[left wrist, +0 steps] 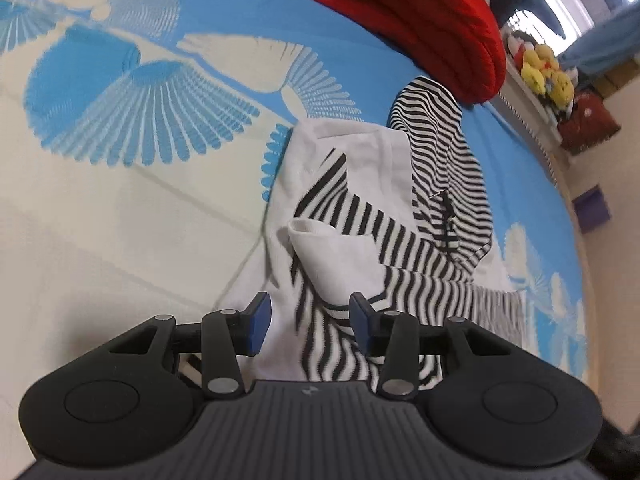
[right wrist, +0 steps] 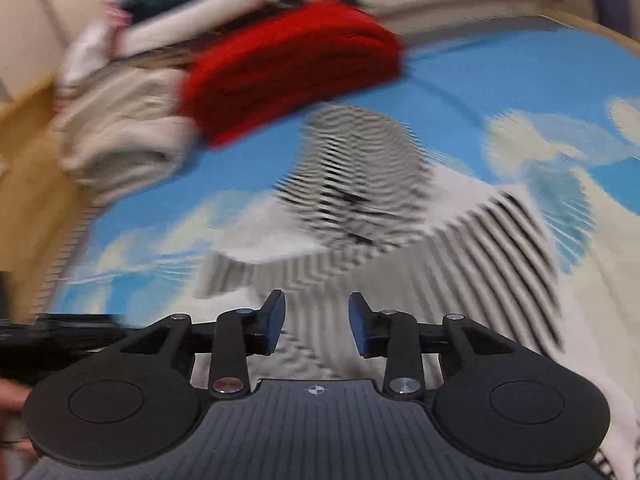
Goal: Fold small clothes
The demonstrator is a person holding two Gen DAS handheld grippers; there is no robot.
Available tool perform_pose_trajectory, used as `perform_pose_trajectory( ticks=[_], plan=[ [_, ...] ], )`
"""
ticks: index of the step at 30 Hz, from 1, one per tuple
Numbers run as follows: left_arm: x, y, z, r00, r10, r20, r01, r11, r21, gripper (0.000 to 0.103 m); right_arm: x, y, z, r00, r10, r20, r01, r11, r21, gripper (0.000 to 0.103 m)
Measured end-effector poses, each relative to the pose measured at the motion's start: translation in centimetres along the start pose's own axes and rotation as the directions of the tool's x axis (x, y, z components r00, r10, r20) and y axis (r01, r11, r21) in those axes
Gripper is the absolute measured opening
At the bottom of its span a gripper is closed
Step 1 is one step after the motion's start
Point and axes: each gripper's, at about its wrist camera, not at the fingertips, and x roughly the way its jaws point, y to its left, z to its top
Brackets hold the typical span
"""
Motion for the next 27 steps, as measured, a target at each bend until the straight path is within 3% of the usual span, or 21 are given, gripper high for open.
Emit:
perform_pose_trajectory(
  ticks=[3, 10, 13, 17, 19, 21, 23, 27],
  plan=[
    [0.9, 0.2, 0.1, 0.999, -0.039, -0.011, 0.038, 0.998, -0.057, 0.046, 1.6, -1.7, 0.7, 0.999, -0.001, -0.035, 0.003, 0.997, 0.076, 0.038],
    [3.5, -2.4, -0.6, 0.998, -0.060, -0.001, 0.060, 0.996, -0.069, 0.046, 3.9, -2.2, 1.6, 0.990, 0.072, -0.121, -0.056, 0.990, 0.131, 0.038],
    [5.0, -3.6, -0.9, 0.999, -0.039, 0.001, 0.039, 0.997, -0.064, 0.049, 4.7, -2.3, 0.9, 0.984, 0.054, -0.167, -0.032, 0.991, 0.131, 0.038],
    [7.0, -4.7, -1.1, 0.999, 0.044, 0.010, -0.044, 0.999, -0.031, 0.051, 5.4, -3.3, 0.7, 0.970, 0.023, -0.243, 0.022, 0.983, 0.181, 0.038],
    [7.7, -5.2, -1.0, 0.997, 0.071, 0.014, -0.071, 0.997, 0.003, 0.045, 5.3, -3.9, 1.0, 0.968, 0.015, -0.249, 0.037, 0.978, 0.203, 0.038],
    [7.8, -6.0, -1.2, 0.993, 0.112, 0.047, -0.115, 0.991, 0.070, 0.000, 4.9, -4.3, 1.4, 0.972, 0.005, -0.235, 0.047, 0.976, 0.214, 0.038],
    [6.8, -7.0, -1.2, 0.984, 0.138, 0.115, -0.154, 0.977, 0.145, 0.000, 4.4, -4.7, 1.7, 0.975, -0.014, -0.221, 0.063, 0.974, 0.218, 0.038],
    [1.2, -8.3, -0.2, 0.964, -0.034, 0.263, -0.010, 0.986, 0.165, 0.000, 3.4, -5.6, 2.3, 0.979, -0.071, -0.189, 0.115, 0.966, 0.232, 0.038]
  ],
)
